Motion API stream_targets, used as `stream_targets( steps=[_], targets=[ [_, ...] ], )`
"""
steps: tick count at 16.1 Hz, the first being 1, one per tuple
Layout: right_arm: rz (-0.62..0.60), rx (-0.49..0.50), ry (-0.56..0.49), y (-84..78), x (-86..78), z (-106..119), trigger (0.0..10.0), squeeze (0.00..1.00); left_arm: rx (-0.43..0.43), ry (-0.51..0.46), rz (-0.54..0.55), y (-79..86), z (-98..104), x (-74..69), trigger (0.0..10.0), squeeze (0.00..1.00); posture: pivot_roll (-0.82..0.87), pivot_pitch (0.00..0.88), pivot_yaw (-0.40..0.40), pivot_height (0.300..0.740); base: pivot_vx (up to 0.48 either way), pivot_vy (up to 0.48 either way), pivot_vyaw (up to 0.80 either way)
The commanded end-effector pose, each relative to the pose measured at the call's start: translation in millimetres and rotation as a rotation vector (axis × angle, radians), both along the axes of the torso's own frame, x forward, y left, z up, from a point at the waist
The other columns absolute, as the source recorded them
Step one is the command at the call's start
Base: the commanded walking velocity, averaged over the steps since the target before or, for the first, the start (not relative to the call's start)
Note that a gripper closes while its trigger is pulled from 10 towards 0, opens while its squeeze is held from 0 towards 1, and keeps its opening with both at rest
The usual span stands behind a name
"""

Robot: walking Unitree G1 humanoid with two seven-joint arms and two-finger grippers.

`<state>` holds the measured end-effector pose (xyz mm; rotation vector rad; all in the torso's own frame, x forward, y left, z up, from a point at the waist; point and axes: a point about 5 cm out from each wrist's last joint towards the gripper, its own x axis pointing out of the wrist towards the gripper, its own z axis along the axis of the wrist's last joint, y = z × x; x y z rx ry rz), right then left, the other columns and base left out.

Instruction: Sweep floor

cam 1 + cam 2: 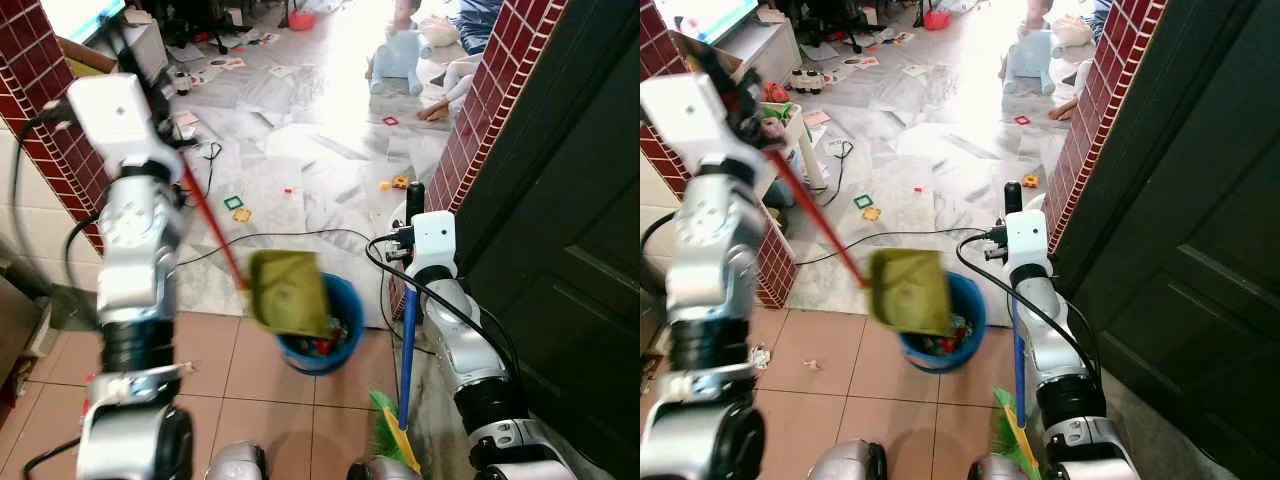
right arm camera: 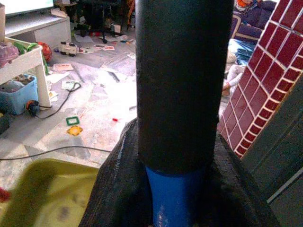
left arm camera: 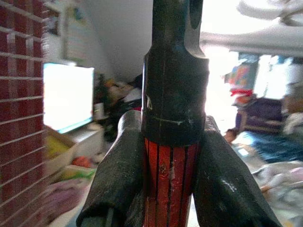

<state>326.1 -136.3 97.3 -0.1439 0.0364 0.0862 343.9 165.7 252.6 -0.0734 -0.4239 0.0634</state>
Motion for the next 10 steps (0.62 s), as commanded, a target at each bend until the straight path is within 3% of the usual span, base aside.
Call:
stream_targets(
  steps=[1,3,5,8,10],
  targets=[
    [-0.008,0.004,-0.042,-1.2,1.5,6.4,10.0,0.0,-0.012,-0.029,-0.066,-17.1,10.4,2.1,10.0,0.0,-0.04,0.0,0.007,0.74,0.0,0.0,0.0],
    [-0.012,0.004,-0.044,-2.1,1.7,6.5,10.0,0.0,-0.016,-0.038,-0.088,-23.6,13.6,3.1,10.0,0.0,-0.04,0.0,0.01,0.74,0.0,0.0,0.0],
    [-0.019,0.004,-0.051,-2.4,2.9,7.7,10.0,0.0,-0.008,-0.105,-0.092,-27.8,33.2,3.4,10.0,0.0,-0.04,0.0,0.019,0.74,0.0,0.0,0.0],
    [-0.013,0.002,-0.054,-0.7,3.0,7.6,10.0,0.0,-0.03,-0.188,-0.036,-13.4,60.6,-0.3,10.0,0.0,-0.03,0.0,0.016,0.74,0.0,0.0,0.0],
    [-0.006,0.0,-0.052,0.7,2.4,6.1,10.0,0.0,-0.034,-0.281,0.036,5.9,91.0,-6.0,10.0,0.0,-0.02,0.0,0.009,0.74,0.0,0.0,0.0]
  ],
)
